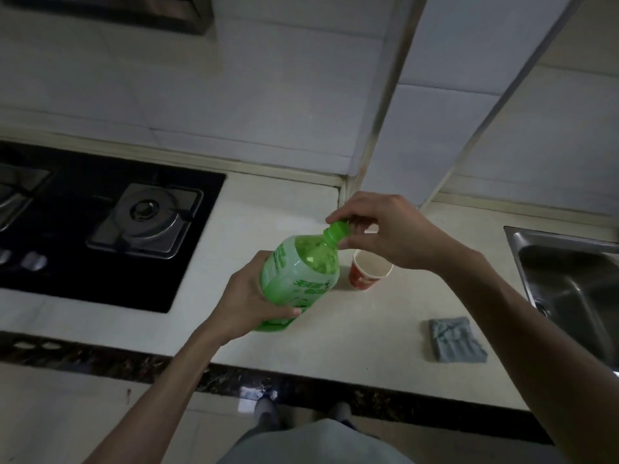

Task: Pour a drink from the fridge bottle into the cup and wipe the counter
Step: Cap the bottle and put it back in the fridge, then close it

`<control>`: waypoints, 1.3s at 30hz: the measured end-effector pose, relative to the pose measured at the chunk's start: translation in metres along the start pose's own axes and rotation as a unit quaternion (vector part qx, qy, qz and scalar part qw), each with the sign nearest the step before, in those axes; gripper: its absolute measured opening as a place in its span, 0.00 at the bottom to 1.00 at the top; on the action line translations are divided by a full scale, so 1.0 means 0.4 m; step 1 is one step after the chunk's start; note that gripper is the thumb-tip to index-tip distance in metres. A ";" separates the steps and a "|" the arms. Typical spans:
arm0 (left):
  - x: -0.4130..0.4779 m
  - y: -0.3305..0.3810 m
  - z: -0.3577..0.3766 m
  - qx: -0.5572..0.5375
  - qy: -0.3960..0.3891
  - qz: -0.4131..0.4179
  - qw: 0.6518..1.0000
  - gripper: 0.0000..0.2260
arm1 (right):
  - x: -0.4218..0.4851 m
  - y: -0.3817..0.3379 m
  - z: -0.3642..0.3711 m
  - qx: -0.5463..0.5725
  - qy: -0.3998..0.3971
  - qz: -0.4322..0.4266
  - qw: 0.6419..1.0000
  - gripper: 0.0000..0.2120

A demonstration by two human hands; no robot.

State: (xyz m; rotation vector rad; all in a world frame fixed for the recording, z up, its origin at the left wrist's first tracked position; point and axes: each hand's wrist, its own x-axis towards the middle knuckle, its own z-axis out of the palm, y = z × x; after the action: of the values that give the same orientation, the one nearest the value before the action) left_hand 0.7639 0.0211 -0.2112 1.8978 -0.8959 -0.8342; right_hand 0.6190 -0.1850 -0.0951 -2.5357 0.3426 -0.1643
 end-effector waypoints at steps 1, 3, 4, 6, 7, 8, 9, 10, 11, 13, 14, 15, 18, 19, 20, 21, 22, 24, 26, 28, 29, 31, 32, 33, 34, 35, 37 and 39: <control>-0.009 -0.004 -0.006 0.000 0.009 0.001 1.000 0.34 | 0.009 -0.013 0.005 -0.012 -0.005 0.022 1.000 0.14; -0.028 -0.014 -0.016 -0.002 0.029 -0.001 1.000 0.34 | 0.025 -0.039 0.024 -0.015 -0.008 0.061 0.998 0.14; -0.037 -0.020 -0.021 -0.005 0.038 -0.003 0.999 0.34 | 0.033 -0.049 0.038 -0.034 -0.003 0.067 0.997 0.16; -0.054 -0.032 -0.030 -0.006 0.045 -0.008 0.999 0.33 | 0.047 -0.065 0.069 -0.123 0.016 0.060 0.991 0.22; -0.063 -0.039 -0.033 -0.004 0.046 -0.008 0.999 0.33 | 0.054 -0.073 0.084 -0.166 0.027 0.054 0.984 0.26; -0.071 -0.047 -0.037 0.000 0.046 -0.006 0.999 0.33 | 0.060 -0.081 0.097 -0.196 0.036 0.050 0.979 0.28; -0.079 -0.054 -0.040 0.005 0.047 -0.004 0.999 0.34 | 0.067 -0.089 0.107 -0.210 0.037 0.047 0.976 0.30; -0.087 -0.062 -0.042 0.009 0.048 -0.003 0.999 0.34 | 0.073 -0.096 0.115 -0.213 0.032 0.045 0.975 0.30; -0.095 -0.068 -0.045 0.012 0.051 -0.004 0.999 0.34 | 0.078 -0.103 0.124 -0.213 0.023 0.044 0.976 0.30; -0.109 -0.079 -0.052 0.013 0.063 -0.009 0.998 0.34 | 0.083 -0.120 0.139 -0.206 0.012 0.035 0.978 0.28; -0.116 -0.082 -0.056 0.012 0.067 -0.011 0.998 0.34 | 0.083 -0.127 0.148 -0.196 0.012 0.028 0.980 0.27; -0.121 -0.084 -0.061 0.009 0.071 -0.013 0.997 0.34 | 0.081 -0.136 0.153 -0.177 0.014 0.023 0.984 0.25; -0.136 -0.087 -0.080 0.006 0.084 -0.014 0.996 0.34 | 0.074 -0.156 0.161 -0.080 0.033 0.026 0.996 0.18; -0.141 -0.086 -0.086 0.005 0.090 -0.013 0.996 0.34 | 0.071 -0.162 0.160 -0.035 0.039 0.041 0.998 0.14; -0.144 -0.086 -0.093 0.003 0.096 -0.013 0.995 0.34 | 0.068 -0.167 0.158 0.018 0.044 0.059 0.997 0.12; -0.147 -0.084 -0.100 0.000 0.101 -0.011 0.995 0.34 | 0.065 -0.171 0.155 0.067 0.047 0.070 0.994 0.12; -0.150 -0.082 -0.107 -0.004 0.105 -0.009 0.994 0.34 | 0.061 -0.174 0.151 0.101 0.049 0.069 0.991 0.14; -0.153 -0.075 -0.118 -0.013 0.109 -0.005 0.994 0.35 | 0.058 -0.177 0.142 0.141 0.040 0.032 0.989 0.15; -0.156 -0.064 -0.130 -0.020 0.109 -0.001 0.994 0.35 | 0.060 -0.180 0.128 0.197 0.013 -0.012 0.980 0.14; -0.160 -0.052 -0.146 -0.030 0.095 0.002 0.995 0.35 | 0.062 -0.181 0.108 0.249 -0.028 -0.057 0.966 0.15; -0.162 -0.046 -0.154 -0.039 0.084 0.003 0.996 0.35 | 0.063 -0.183 0.098 0.262 -0.051 -0.079 0.960 0.15; -0.169 -0.037 -0.168 -0.054 0.059 0.003 0.997 0.34 | 0.066 -0.194 0.081 0.271 -0.085 -0.106 0.953 0.16; -0.171 -0.033 -0.172 -0.058 0.048 0.003 0.997 0.34 | 0.068 -0.200 0.073 0.267 -0.091 -0.107 0.953 0.16; -0.173 -0.031 -0.173 -0.061 0.041 0.002 0.997 0.34 | 0.072 -0.204 0.068 0.254 -0.087 -0.100 0.958 0.16; -0.174 -0.029 -0.172 -0.062 0.040 0.001 0.997 0.35 | 0.076 -0.209 0.064 0.230 -0.071 -0.086 0.967 0.16; -0.174 -0.027 -0.170 -0.061 0.042 0.000 0.997 0.35 | 0.079 -0.214 0.064 0.196 -0.047 -0.067 0.977 0.16; -0.171 -0.026 -0.162 -0.055 0.052 0.000 0.997 0.35 | 0.083 -0.228 0.074 0.127 0.008 -0.030 0.991 0.16; -0.167 -0.028 -0.155 -0.052 0.065 -0.002 0.997 0.35 | 0.086 -0.243 0.097 0.085 0.051 0.014 0.995 0.20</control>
State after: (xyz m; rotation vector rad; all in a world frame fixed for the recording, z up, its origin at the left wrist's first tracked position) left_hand 0.7827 0.1063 -0.1823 1.8405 -0.7548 -0.7366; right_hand 0.6795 -0.0959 -0.0717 -2.3579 0.3870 -0.2999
